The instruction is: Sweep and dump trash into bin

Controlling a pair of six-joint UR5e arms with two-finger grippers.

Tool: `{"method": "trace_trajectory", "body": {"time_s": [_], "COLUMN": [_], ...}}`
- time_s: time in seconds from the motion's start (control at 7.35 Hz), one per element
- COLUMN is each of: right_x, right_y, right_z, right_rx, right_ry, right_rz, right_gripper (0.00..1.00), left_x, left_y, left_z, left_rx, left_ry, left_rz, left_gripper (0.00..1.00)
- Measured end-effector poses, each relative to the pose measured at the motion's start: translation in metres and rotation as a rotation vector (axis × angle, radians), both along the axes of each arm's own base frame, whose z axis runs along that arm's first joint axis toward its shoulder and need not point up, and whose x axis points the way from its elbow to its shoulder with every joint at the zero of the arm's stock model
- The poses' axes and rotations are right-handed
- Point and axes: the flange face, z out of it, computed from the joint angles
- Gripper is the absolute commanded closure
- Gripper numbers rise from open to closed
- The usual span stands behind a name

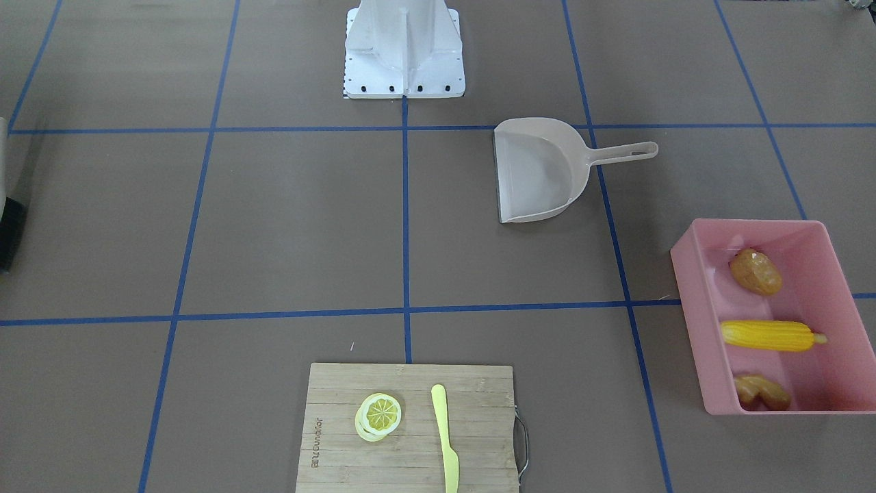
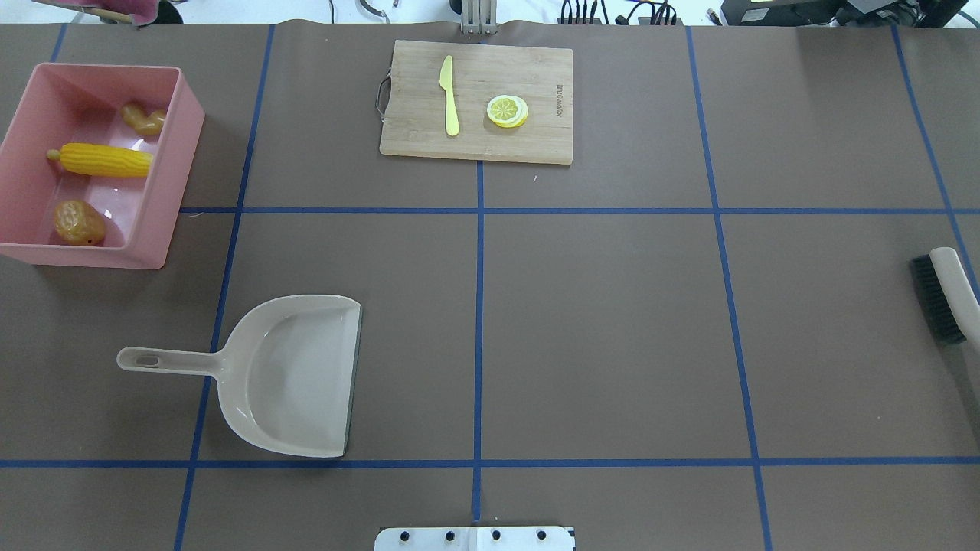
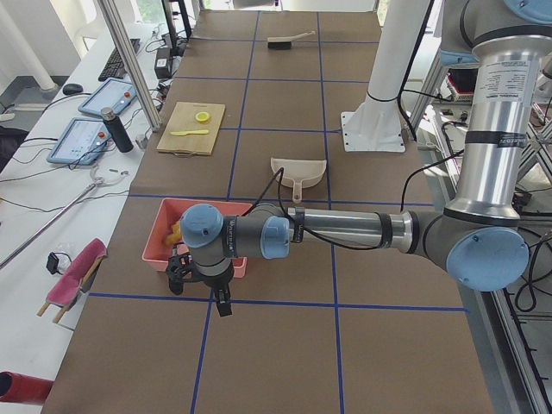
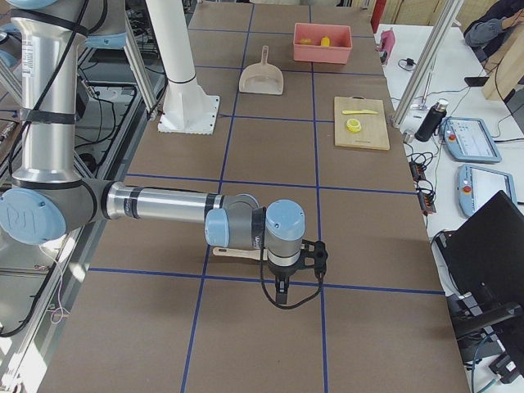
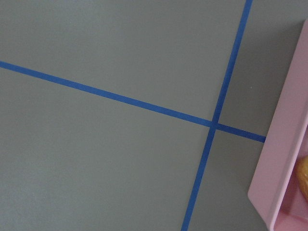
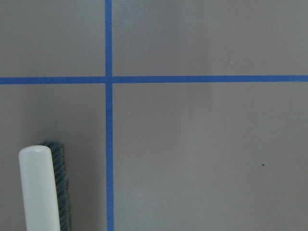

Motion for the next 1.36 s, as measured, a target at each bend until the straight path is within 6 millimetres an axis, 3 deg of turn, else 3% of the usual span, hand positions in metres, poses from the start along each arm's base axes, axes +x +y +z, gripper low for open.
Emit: {"method": "trace_trajectory", "body": {"time_s": [0.54,1.36], "right_x": [0.0,0.0], "right_y": [0.001,0.001], "right_z": [0.001,0.002], "right_rx": [-0.004,-0.01], "right_ry": [0.0,0.0], "right_rz": [0.004,0.006], "right_gripper": [0.0,0.0], "left_x": [0.001,0.004], "left_y": [0.027,0.026], "left_z": [0.023,0.015], "left_rx": [0.055,0.082], "left_ry": [-0.004,-0.003], "left_rz": [0.002,0.007], "left_gripper": [0.02,0.02]}}
